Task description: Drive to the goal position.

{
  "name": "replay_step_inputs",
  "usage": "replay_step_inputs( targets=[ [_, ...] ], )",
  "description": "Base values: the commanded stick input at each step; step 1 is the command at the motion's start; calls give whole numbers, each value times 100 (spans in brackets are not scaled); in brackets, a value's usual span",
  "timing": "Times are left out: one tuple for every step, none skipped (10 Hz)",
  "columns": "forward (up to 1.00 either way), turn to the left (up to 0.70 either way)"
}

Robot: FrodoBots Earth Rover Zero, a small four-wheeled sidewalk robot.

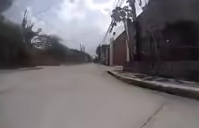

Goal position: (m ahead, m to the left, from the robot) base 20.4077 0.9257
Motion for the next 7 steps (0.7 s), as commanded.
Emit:
replay_step_inputs(
  targets=[
    [100, 0],
    [100, 0],
    [100, 0],
    [100, 0],
    [100, 0],
    [100, 0],
    [100, 0]
  ],
)
